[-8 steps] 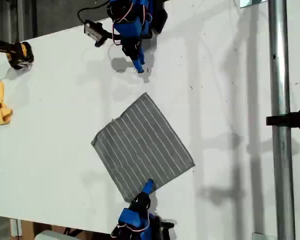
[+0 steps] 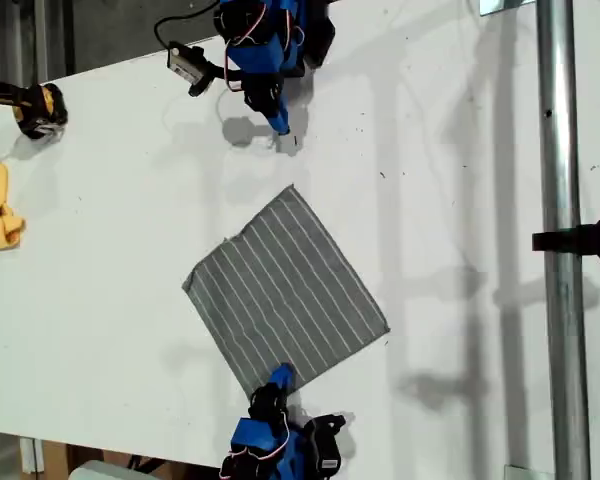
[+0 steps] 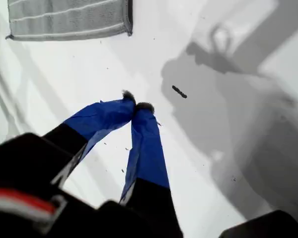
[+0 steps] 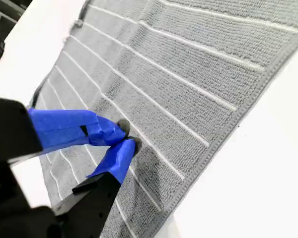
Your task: Grasp corners of a towel and fold twice.
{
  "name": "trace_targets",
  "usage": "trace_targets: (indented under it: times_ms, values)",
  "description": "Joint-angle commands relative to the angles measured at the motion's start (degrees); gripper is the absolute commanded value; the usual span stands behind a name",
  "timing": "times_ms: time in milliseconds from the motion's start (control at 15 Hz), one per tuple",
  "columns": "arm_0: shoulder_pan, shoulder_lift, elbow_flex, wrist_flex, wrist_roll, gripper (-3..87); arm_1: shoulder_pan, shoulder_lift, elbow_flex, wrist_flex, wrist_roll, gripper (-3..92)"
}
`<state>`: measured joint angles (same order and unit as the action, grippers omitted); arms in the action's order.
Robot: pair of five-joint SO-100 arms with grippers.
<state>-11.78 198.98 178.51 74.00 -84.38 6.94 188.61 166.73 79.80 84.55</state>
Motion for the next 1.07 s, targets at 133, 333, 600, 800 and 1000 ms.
trace_targets:
  times_ms: [133, 333, 600, 800, 1000]
  values:
    - [-0.53, 0.18, 0.26, 0.09, -1.58, 0.1, -2.2, -2.29, -13.1, 1.14, -1.14, -0.2]
    - [-0.62, 0.18, 0.26, 0.09, -1.23, 0.0, -2.72, -25.58, -30.23, -1.93, -5.71, -0.2]
    - [-0.44, 0.18, 0.26, 0.09, -1.41, -0.3, 0.18, -45.09, -49.92, -0.53, -14.06, -0.2]
    - [-0.35, 0.18, 0.26, 0.09, -1.32, -0.5, 2.99, -59.15, -67.5, 7.56, -20.21, -0.2]
    - [0.09, 0.18, 0.26, 0.09, -1.49, -0.9, 2.46, -72.33, -81.91, 9.23, -31.03, -0.2]
